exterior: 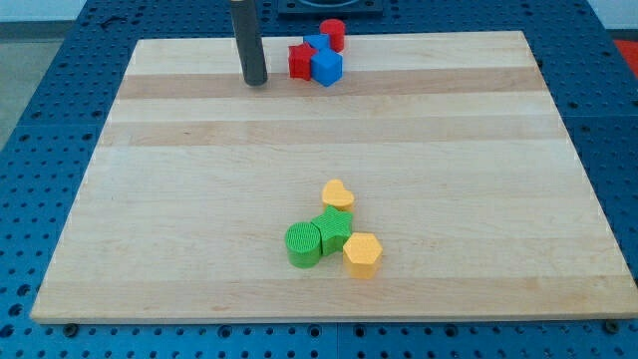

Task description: Move your arm slightly down

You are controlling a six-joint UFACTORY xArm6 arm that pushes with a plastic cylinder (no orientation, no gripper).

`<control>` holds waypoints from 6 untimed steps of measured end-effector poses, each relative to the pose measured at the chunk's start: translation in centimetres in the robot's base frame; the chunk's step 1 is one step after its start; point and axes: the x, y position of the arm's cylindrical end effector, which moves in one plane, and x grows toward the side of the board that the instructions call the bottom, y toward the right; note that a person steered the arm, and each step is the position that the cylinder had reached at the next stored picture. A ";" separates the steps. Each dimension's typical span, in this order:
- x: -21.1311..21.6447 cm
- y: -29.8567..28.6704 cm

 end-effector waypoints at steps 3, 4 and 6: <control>5.4 -0.2; 5.8 0.0; 5.8 -1.0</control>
